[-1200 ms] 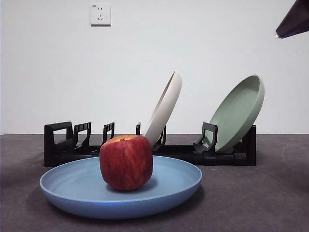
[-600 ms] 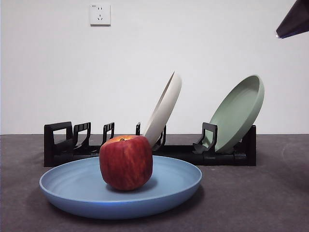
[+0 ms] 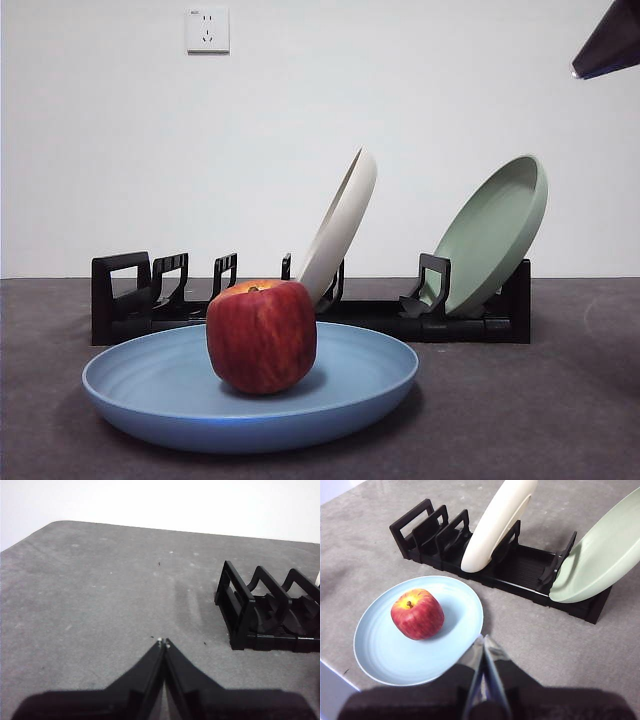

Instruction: Take the blue plate from the plate rack,put the plate on the table,take the apple from the table,put the apple in the plate

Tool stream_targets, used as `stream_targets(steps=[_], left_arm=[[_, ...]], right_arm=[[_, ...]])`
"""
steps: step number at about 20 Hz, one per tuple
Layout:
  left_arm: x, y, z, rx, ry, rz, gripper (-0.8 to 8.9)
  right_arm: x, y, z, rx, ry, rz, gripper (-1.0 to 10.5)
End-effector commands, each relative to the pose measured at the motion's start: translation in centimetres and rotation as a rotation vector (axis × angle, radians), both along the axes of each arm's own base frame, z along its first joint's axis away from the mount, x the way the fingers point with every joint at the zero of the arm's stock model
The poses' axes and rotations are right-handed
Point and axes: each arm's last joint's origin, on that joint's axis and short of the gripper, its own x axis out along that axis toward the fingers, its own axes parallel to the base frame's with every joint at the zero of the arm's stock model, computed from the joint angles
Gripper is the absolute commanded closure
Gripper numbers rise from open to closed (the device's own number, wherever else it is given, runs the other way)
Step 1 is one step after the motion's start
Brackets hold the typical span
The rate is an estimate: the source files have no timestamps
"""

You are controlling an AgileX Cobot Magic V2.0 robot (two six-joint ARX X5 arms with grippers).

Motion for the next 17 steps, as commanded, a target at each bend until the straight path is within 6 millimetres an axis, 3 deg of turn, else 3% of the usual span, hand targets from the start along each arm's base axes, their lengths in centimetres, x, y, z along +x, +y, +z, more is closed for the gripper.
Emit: stream_targets(steps=[1, 15, 17], left_arm=[[0.05, -0.01, -0.43, 0.009, 0.010, -0.012, 8.17], [0.05, -0.01, -0.43, 0.009, 0.010, -0.012, 8.17], [0.05, -0.01, -0.43, 0.009, 0.010, -0.012, 8.17]], right_arm=[[-0.01, 0.03, -0.12, 0.008, 0.005, -0.002, 9.6], [0.00, 0.03, -0.12, 0.007, 0.005, -0.002, 9.6], [0.01, -0.07, -0.11, -0.076, -0.055, 0.020, 9.6]])
